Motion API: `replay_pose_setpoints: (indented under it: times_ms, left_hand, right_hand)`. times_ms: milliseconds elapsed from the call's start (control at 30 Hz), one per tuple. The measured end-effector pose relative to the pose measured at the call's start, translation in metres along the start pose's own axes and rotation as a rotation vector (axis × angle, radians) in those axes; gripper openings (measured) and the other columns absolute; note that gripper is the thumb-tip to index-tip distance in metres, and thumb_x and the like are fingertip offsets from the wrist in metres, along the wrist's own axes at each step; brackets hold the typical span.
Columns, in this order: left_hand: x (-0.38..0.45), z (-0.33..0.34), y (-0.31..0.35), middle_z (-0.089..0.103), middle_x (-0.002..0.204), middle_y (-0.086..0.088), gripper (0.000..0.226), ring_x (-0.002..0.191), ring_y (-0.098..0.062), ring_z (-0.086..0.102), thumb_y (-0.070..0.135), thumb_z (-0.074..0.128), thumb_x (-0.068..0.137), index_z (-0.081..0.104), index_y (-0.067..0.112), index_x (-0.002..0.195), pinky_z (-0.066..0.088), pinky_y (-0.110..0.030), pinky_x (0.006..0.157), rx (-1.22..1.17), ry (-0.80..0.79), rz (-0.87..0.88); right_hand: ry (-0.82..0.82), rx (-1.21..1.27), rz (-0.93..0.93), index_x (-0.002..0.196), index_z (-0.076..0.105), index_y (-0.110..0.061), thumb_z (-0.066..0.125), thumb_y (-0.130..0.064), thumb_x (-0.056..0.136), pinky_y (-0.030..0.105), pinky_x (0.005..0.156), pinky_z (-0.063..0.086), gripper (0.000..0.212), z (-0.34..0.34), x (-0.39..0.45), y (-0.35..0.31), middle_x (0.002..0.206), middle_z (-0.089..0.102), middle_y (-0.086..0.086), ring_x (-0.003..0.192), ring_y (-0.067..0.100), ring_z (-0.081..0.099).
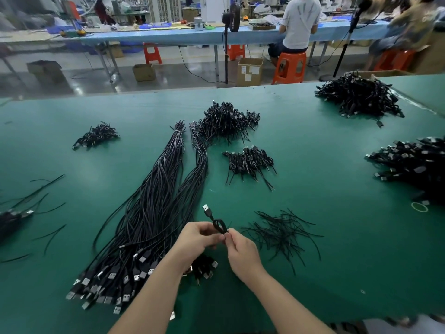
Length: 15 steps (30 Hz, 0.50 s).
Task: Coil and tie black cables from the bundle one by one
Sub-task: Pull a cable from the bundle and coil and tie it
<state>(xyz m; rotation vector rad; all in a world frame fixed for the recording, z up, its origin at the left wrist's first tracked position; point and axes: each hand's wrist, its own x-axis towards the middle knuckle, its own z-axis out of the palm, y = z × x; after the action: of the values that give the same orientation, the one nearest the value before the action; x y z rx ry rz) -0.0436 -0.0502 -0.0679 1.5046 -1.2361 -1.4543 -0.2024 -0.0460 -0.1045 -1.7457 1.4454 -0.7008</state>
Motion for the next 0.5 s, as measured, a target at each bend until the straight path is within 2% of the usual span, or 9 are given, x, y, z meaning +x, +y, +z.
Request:
replay_pose_setpoints:
  times_ms: [167, 233, 400, 500]
  left_hand:
    - [-0.004, 0.000, 0.001, 0.077, 0.095, -0.009, 0.016, 0.082, -0.014, 0.068, 0.025, 0.079, 0.083, 0.080, 0.014, 0.095, 0.053, -0.025, 0.075, -0.091, -0.020, -0.020]
    - [-0.005, 0.002, 0.001, 0.077, 0.094, -0.009, 0.009, 0.081, -0.015, 0.067, 0.021, 0.076, 0.088, 0.080, 0.015, 0.094, 0.052, -0.027, 0.075, -0.093, 0.001, -0.021]
    - [-0.005, 0.009, 0.003, 0.067, 0.071, -0.002, 0.009, 0.064, -0.011, 0.054, 0.018, 0.073, 0.092, 0.080, 0.016, 0.086, 0.046, -0.022, 0.063, 0.001, 0.105, -0.019]
    - [-0.009, 0.013, 0.005, 0.060, 0.065, -0.003, 0.012, 0.061, -0.013, 0.048, 0.019, 0.071, 0.093, 0.079, 0.013, 0.085, 0.042, -0.022, 0.060, 0.036, 0.149, -0.021]
  right_hand:
    - [0.009, 0.010, -0.011, 0.074, 0.049, -0.019, 0.043, -0.027, 0.105, 0.026, 0.054, 0.030, 0.032, -0.001, 0.000, -0.001, 0.061, 0.051, -0.008, 0.054, 0.007, 0.040]
    - [0.022, 0.031, -0.003, 0.073, 0.048, -0.019, 0.045, -0.027, 0.105, 0.026, 0.054, 0.030, 0.033, -0.001, 0.000, -0.001, 0.060, 0.050, -0.008, 0.053, 0.007, 0.039]
    - [0.047, 0.072, 0.024, 0.069, 0.045, -0.023, 0.043, -0.027, 0.106, 0.027, 0.053, 0.032, 0.037, 0.000, 0.001, -0.004, 0.059, 0.050, -0.007, 0.053, 0.008, 0.040]
    - [0.070, 0.091, 0.015, 0.069, 0.045, -0.022, 0.046, -0.024, 0.105, 0.026, 0.052, 0.029, 0.036, 0.001, 0.001, -0.002, 0.057, 0.049, -0.006, 0.051, 0.008, 0.037]
